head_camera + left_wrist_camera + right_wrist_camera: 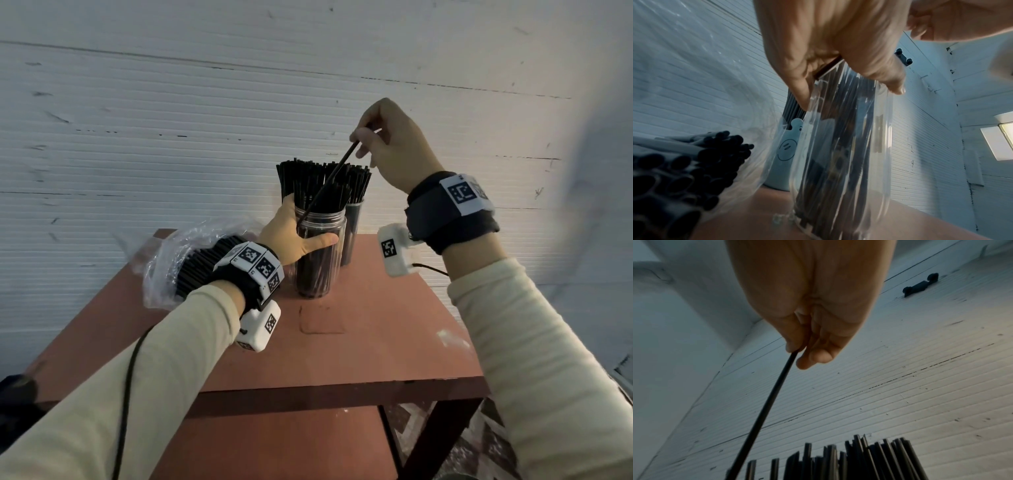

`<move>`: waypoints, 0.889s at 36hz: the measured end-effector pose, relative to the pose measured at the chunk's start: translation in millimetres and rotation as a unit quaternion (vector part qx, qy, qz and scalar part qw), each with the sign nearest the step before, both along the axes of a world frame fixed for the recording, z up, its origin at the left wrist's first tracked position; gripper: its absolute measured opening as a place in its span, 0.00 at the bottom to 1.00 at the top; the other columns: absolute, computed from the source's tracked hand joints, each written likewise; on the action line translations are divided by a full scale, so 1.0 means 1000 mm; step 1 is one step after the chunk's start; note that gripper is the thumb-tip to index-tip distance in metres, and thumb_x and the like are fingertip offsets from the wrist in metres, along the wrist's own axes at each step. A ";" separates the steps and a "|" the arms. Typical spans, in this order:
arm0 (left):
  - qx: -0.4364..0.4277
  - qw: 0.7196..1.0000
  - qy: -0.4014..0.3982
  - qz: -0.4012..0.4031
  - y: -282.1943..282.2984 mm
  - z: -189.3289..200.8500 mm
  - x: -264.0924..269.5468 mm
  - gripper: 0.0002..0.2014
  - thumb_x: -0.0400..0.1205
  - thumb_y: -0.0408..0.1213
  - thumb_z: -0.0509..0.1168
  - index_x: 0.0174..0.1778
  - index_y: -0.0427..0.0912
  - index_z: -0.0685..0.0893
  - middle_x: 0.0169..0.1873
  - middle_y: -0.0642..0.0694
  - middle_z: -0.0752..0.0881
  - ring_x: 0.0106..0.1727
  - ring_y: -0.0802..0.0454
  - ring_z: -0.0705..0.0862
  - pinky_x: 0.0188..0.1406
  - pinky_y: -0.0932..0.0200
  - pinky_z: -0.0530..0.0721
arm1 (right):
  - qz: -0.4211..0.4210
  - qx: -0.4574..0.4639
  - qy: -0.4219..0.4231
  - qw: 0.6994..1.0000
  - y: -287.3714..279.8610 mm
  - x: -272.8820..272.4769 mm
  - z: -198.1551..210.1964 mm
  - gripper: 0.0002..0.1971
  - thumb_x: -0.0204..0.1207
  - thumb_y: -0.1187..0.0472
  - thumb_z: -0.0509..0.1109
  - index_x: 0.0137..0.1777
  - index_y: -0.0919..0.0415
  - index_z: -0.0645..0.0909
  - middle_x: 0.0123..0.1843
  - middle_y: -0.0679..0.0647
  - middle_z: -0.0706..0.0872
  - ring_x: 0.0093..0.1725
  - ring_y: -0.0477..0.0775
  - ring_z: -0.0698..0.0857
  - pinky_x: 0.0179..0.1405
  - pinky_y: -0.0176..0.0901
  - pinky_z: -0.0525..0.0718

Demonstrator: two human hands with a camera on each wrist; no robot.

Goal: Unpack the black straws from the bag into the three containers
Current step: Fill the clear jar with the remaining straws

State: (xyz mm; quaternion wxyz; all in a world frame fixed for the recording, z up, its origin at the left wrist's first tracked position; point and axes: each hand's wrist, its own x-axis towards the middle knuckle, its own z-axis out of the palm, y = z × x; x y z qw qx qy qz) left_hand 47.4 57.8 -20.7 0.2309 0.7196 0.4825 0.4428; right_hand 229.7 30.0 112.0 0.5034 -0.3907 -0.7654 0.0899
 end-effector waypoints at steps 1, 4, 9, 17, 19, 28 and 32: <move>0.000 1.000 0.000 0.000 0.000 0.000 0.000 0.45 0.71 0.48 0.79 0.79 0.44 0.60 0.61 0.55 0.79 0.63 0.58 0.78 0.63 0.65 0.70 | 0.012 -0.003 0.020 1.000 0.000 0.000 0.002 0.05 0.82 0.67 0.59 0.48 0.57 0.71 0.43 0.51 0.87 0.36 0.48 0.87 0.33 0.41 0.82; -0.002 1.000 0.000 0.002 -0.001 0.000 0.000 0.45 0.71 0.48 0.79 0.78 0.45 0.61 0.60 0.56 0.80 0.62 0.60 0.79 0.62 0.66 0.70 | 0.020 0.011 0.070 0.997 0.000 -0.002 0.006 0.07 0.81 0.71 0.56 0.51 0.57 0.68 0.39 0.53 0.86 0.32 0.50 0.85 0.28 0.43 0.81; 0.003 1.000 -0.002 -0.002 -0.002 0.001 0.000 0.44 0.71 0.46 0.79 0.78 0.44 0.61 0.60 0.59 0.78 0.62 0.61 0.78 0.61 0.68 0.69 | 0.007 0.089 0.156 0.984 0.000 -0.001 0.017 0.08 0.80 0.73 0.53 0.55 0.63 0.61 0.36 0.58 0.81 0.28 0.51 0.80 0.27 0.42 0.79; -0.002 1.000 0.004 -0.001 -0.001 0.001 -0.001 0.49 0.69 0.50 0.80 0.81 0.44 0.58 0.65 0.55 0.79 0.64 0.59 0.78 0.65 0.64 0.71 | -0.008 0.141 0.149 0.979 0.004 -0.004 0.033 0.08 0.79 0.72 0.52 0.52 0.59 0.61 0.36 0.57 0.80 0.28 0.51 0.78 0.29 0.36 0.78; -0.007 1.000 0.002 -0.006 -0.001 0.001 -0.001 0.50 0.69 0.50 0.80 0.81 0.44 0.58 0.68 0.52 0.79 0.67 0.56 0.78 0.68 0.61 0.71 | -0.008 0.115 0.094 0.989 0.006 -0.013 0.025 0.08 0.80 0.72 0.54 0.52 0.60 0.62 0.37 0.58 0.82 0.29 0.49 0.79 0.29 0.33 0.78; -0.017 0.999 -0.034 -0.026 -0.004 0.002 0.003 0.50 0.70 0.44 0.80 0.80 0.40 0.56 0.69 0.49 0.75 0.68 0.56 0.76 0.67 0.64 0.70 | -0.061 -0.017 -0.211 0.975 0.026 -0.034 -0.041 0.07 0.79 0.60 0.69 0.51 0.60 0.86 0.48 0.52 0.87 0.50 0.49 0.80 0.55 0.37 0.74; -0.034 0.997 -0.060 -0.034 -0.008 0.004 0.004 0.51 0.70 0.41 0.81 0.82 0.40 0.53 0.72 0.47 0.74 0.71 0.56 0.75 0.73 0.60 0.71 | -0.101 0.025 -0.197 0.975 0.027 -0.034 -0.044 0.12 0.81 0.57 0.64 0.57 0.57 0.86 0.55 0.55 0.85 0.60 0.57 0.79 0.60 0.37 0.66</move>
